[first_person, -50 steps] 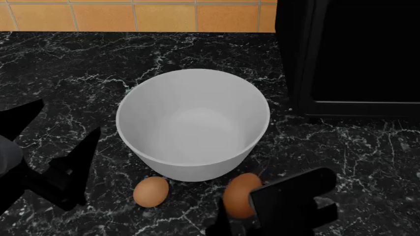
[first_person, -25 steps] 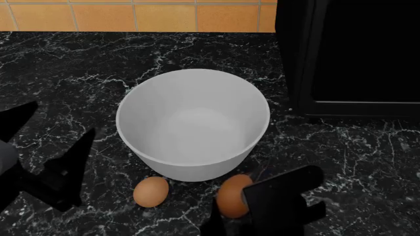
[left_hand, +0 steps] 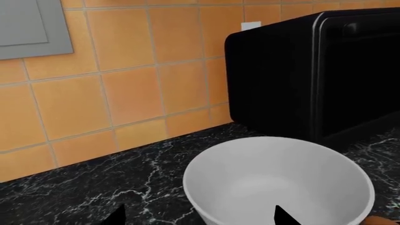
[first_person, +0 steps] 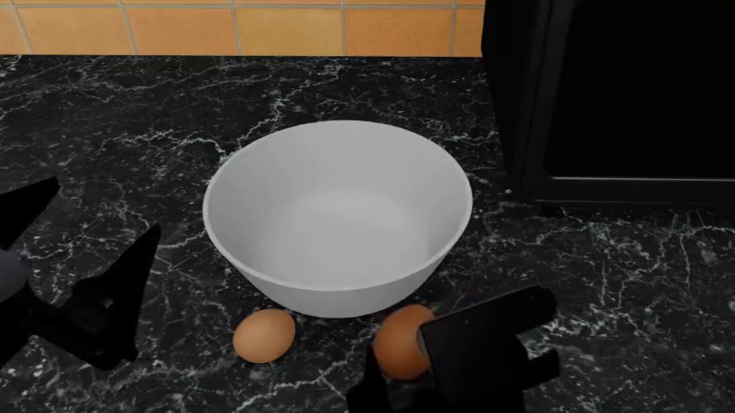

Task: Place the eggs and milk next to the bowl.

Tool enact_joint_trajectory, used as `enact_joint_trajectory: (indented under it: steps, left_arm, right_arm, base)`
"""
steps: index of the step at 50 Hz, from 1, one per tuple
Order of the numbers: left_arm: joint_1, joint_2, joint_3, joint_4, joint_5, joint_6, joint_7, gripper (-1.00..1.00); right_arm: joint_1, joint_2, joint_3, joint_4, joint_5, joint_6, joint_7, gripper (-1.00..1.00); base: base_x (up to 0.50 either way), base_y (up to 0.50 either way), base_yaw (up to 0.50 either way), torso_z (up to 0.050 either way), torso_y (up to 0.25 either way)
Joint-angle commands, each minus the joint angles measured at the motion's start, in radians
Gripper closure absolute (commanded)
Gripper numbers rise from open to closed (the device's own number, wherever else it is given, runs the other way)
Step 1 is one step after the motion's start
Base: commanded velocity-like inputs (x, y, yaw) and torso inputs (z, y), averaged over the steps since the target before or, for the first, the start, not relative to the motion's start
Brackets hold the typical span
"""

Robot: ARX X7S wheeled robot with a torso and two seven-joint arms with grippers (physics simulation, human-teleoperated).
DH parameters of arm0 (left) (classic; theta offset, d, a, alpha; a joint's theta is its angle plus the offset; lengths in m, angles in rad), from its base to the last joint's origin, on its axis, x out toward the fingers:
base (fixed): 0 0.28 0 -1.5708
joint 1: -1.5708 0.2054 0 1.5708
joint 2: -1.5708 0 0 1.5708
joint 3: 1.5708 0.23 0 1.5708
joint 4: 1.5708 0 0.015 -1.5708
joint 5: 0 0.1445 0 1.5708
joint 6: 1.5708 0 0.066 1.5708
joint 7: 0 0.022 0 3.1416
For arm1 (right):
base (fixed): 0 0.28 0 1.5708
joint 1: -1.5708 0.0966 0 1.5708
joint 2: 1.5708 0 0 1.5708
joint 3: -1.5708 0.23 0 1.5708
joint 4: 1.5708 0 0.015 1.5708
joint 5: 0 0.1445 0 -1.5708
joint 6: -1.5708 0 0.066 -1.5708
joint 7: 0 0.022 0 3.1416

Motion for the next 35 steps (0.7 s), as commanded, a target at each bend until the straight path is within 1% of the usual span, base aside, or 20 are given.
enact_joint_trajectory:
  steps: [1,27,28,35]
  left_arm:
    - [0.007,-0.005,-0.003,0.000,0.000,0.006,-0.001,-1.00]
    - [0.007,-0.007,0.002,-0.010,0.001,0.015,-0.001,-1.00]
    - [0.007,-0.007,0.003,-0.010,0.001,0.014,-0.001,-1.00]
    - [0.003,-0.007,0.007,-0.010,0.002,0.014,-0.002,-1.00]
  right_arm:
    - [0.015,-0.008,-0.014,0.027,-0.027,-0.012,-0.025,1.00]
    - [0.027,-0.011,-0.024,0.045,-0.024,-0.013,-0.027,1.00]
    - [0.027,-0.009,-0.026,0.044,-0.024,-0.011,-0.027,-1.00]
    - [0.026,-0.007,-0.028,0.044,-0.022,-0.012,-0.029,-1.00]
  base:
    - [0.00,0.00,0.00,0.000,0.000]
    - [0.00,0.00,0.00,0.000,0.000]
    - [0.00,0.00,0.00,0.000,0.000]
    - [0.00,0.00,0.00,0.000,0.000]
